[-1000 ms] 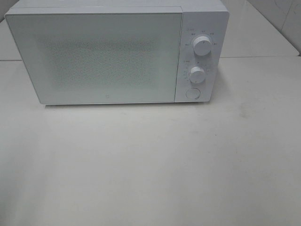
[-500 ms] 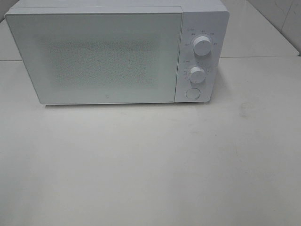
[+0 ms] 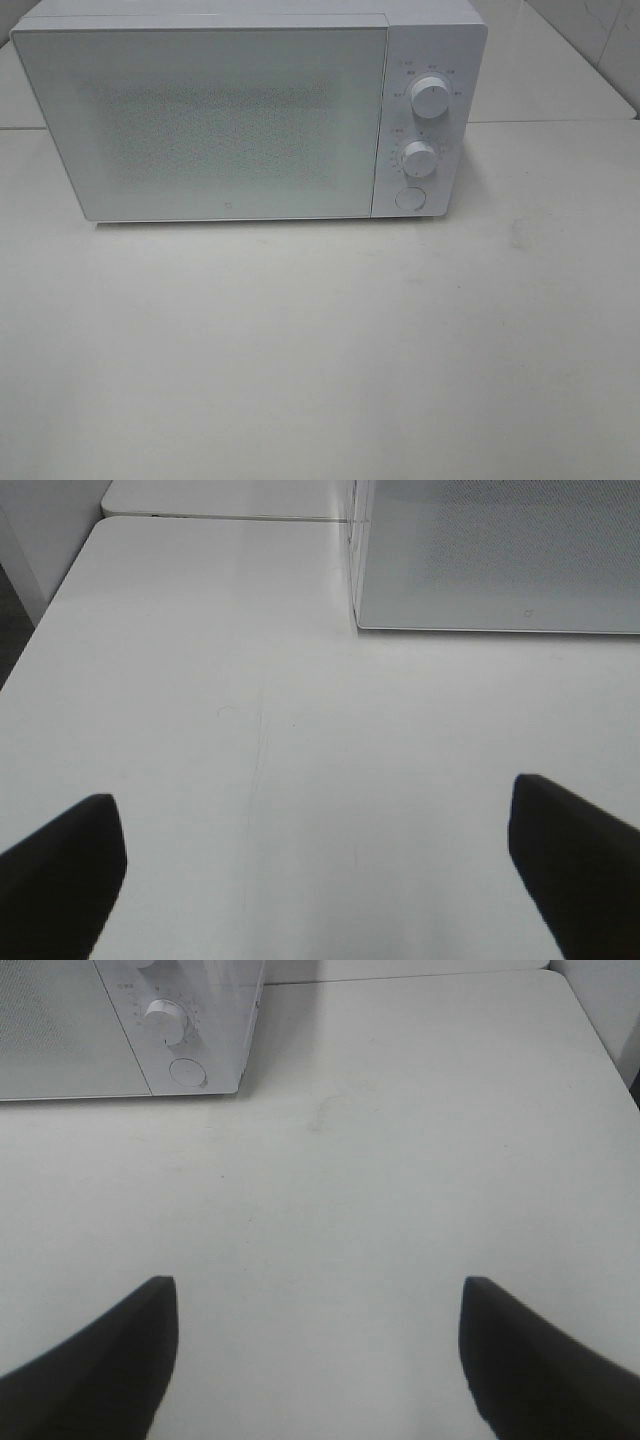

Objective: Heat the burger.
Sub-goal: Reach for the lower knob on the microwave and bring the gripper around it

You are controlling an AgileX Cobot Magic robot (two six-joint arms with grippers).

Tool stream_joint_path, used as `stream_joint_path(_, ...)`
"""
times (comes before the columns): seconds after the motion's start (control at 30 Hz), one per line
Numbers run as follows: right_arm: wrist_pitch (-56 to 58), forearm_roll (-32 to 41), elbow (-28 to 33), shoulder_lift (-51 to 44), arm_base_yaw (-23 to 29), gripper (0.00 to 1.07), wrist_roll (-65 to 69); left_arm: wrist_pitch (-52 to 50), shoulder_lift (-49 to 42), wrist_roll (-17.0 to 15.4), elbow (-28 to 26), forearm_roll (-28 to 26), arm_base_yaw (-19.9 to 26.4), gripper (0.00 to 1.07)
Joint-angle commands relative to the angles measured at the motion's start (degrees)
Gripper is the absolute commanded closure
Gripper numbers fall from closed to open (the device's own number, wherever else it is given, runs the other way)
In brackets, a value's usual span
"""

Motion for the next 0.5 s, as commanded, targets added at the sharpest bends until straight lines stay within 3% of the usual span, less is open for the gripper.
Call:
stream_joint_path(0.03, 0.17, 0.11, 0.17, -1.49, -0.46, 0.32, -0.23, -0.69, -1.43, -0.4, 0.17, 0.29, 0.17, 0.1)
stream_joint_path(0.5, -5.33, 0.06, -1.89, 1.32, -0.4, 0.32, -0.11, -0.69, -1.43, -0.11, 0.17, 0.23, 0.17, 0.1)
